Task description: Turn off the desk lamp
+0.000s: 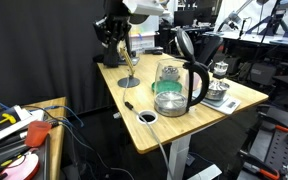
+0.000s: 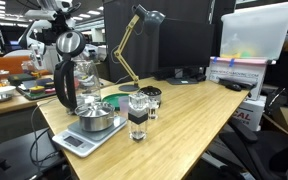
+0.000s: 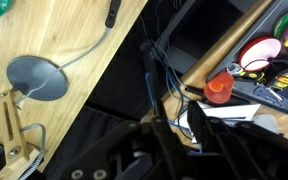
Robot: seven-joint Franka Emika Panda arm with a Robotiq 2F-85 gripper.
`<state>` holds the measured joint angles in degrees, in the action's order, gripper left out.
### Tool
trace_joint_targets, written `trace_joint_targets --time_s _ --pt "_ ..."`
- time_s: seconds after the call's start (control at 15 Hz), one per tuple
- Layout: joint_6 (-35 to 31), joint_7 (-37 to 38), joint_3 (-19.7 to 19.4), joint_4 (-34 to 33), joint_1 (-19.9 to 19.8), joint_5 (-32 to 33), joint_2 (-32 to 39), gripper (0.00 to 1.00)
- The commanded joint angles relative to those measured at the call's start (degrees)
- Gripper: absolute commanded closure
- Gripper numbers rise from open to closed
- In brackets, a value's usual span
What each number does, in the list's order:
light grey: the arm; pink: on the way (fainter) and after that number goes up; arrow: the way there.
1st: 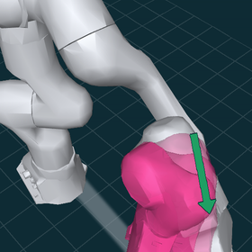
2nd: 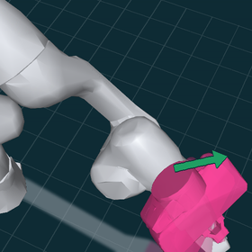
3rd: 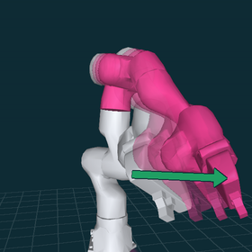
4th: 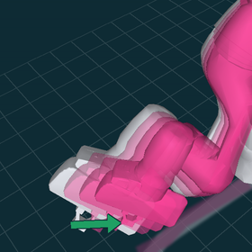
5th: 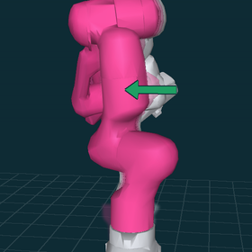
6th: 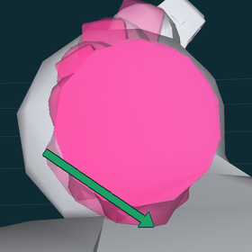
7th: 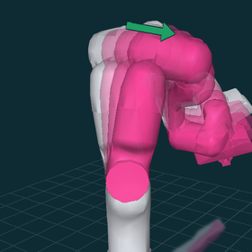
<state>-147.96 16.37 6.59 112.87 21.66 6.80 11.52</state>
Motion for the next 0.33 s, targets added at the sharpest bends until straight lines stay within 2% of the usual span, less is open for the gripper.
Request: trace_joint_targets --time_s 0.0,0.27 --pt "0.05 -0.06 1.67 1.26 -1.78 0.36 -0.95 0.67" --pt "-0.9 -0.65 1.52 1.75 -2.27 0.32 -0.28 0.67"
